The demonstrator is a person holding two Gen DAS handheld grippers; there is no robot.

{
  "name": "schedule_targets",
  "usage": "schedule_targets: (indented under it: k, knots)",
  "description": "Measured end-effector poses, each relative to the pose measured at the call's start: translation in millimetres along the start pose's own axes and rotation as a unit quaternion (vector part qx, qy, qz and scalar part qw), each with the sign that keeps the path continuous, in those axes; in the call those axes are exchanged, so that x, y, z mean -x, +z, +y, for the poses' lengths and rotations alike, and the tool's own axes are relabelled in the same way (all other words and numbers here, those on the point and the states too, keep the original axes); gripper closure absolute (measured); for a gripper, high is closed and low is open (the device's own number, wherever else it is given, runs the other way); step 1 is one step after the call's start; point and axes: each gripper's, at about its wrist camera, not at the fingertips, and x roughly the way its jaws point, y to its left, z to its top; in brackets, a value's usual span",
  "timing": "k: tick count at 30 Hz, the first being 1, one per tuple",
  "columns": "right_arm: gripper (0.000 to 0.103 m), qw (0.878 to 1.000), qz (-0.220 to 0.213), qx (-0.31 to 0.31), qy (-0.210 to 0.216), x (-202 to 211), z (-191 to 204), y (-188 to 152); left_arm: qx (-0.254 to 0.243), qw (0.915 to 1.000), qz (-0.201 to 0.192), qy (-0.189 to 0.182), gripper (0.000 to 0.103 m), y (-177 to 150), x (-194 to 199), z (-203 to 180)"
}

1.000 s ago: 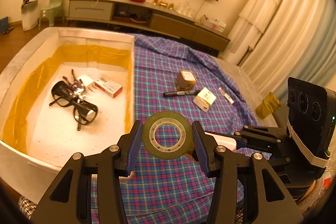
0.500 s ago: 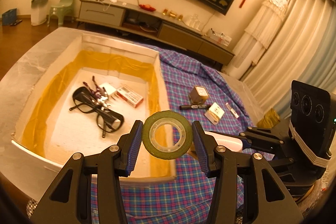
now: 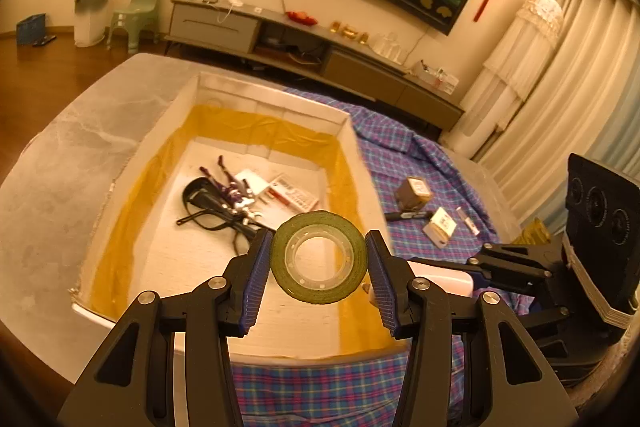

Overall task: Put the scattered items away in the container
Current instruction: 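Carry green tape roll in left tool while right tool carries pink stapler toward box, then open left tool over box dropping tape while right tool releases pink stapler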

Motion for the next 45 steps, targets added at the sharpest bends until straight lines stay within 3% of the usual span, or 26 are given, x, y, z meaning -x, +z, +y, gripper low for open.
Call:
schedule_targets:
  k: [25, 45]
  knots:
    - [0.075, 0.996, 0.082, 0.039, -0.007, -80.1, 10.2, 6.5, -0.012, 0.9945, 0.076, 0.071, 0.053, -2.2, -45.4, 55.3]
    - [0.074, 0.996, 0.08, 0.046, -0.016, -82.5, 11.0, 5.7, -0.01, 0.992, 0.086, 0.091, 0.052, -4.8, -55.7, 65.4]
